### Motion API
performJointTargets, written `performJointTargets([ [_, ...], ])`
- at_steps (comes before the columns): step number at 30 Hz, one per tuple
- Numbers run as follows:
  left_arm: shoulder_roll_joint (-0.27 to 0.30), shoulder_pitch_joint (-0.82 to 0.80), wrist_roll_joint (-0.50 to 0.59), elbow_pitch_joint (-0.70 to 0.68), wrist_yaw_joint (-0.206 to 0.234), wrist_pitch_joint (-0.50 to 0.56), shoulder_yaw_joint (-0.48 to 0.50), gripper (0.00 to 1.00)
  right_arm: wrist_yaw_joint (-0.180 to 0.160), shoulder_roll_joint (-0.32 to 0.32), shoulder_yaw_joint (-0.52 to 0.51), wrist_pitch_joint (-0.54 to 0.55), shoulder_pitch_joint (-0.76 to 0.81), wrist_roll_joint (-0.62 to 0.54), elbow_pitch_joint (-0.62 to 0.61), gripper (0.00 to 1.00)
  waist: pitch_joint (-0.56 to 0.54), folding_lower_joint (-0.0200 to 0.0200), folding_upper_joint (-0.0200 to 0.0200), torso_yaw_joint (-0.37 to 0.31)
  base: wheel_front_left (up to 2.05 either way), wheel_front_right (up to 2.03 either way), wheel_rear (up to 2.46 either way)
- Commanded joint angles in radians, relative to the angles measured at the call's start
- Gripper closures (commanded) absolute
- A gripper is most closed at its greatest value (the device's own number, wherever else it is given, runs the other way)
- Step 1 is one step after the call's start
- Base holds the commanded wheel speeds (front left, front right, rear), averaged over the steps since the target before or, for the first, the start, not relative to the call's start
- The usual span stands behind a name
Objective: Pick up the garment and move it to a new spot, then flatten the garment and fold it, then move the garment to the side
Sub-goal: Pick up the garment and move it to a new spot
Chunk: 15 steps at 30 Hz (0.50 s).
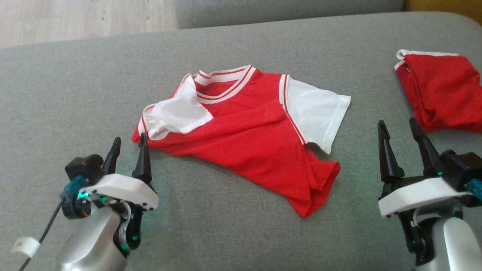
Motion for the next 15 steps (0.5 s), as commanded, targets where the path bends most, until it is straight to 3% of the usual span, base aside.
performJointTargets([
  [1,0.031,-0.056,0.018,-0.032,-0.006,-0.021,0.026,0.00,-0.001,-0.003,0.021,-0.006,-0.036,-0.010,-0.028,0.00,-0.021,-0.0001,-0.0001,0.011,0.00,0.00,0.00],
  [8,0.037,-0.006,0.058,-0.085,0.004,-0.051,0.015,0.00,-0.001,-0.003,0.016,-0.003,-0.014,-0.032,-0.010,0.00,-0.099,-0.0001,-0.0001,0.039,0.00,0.00,0.00],
  [15,0.050,0.121,0.090,-0.181,0.064,-0.056,-0.013,0.00,-0.001,-0.003,-0.004,-0.010,0.057,-0.046,0.005,0.00,-0.177,-0.0001,-0.0001,0.081,0.00,0.00,0.00],
])
